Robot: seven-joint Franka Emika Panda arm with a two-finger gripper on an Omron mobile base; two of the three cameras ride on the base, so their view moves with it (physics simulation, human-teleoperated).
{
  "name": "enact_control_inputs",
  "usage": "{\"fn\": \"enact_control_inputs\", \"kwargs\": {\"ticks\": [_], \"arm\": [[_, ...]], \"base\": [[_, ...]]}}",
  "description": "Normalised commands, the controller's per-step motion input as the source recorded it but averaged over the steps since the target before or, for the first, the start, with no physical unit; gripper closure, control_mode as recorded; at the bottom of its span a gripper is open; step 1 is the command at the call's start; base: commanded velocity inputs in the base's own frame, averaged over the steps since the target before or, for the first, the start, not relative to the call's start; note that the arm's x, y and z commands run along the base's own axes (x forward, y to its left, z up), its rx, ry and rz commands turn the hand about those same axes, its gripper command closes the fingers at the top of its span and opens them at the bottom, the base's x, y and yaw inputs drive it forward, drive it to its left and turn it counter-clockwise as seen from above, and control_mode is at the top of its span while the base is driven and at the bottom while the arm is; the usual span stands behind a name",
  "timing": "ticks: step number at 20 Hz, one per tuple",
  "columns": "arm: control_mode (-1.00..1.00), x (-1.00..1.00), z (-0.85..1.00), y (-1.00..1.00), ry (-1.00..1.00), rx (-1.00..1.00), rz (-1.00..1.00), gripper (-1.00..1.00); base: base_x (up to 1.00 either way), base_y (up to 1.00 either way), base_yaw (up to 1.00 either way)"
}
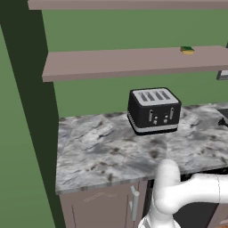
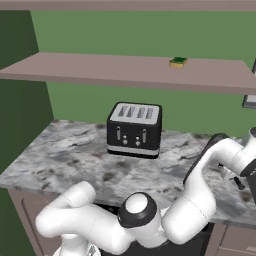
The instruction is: Locate and retrieve the dish brush and sponge from the cabinet. Place them next to the sink.
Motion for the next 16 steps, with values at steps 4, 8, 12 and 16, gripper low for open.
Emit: {"fn": "enact_control_inputs", "kwargs": {"ticks": [4, 8, 12, 16], "arm": [[-1.0, -0.91, 0.15, 0.7, -0.11, -0.22, 0.01, -1.0], [-1.0, -0.86, -0.02, 0.56, -0.05, -0.09, -0.1, -1.0], [-1.0, -0.49, -0.08, 0.1, -0.01, 0.0, -0.35, -1.0], [-1.0, 0.0, 0.01, 0.0, 0.02, 0.0, -0.47, -1.0]], "base": [[0.0, 0.0, 0.0], [0.0, 0.0, 0.0], [0.0, 0.0, 0.0], [0.0, 0.0, 0.0]]}}
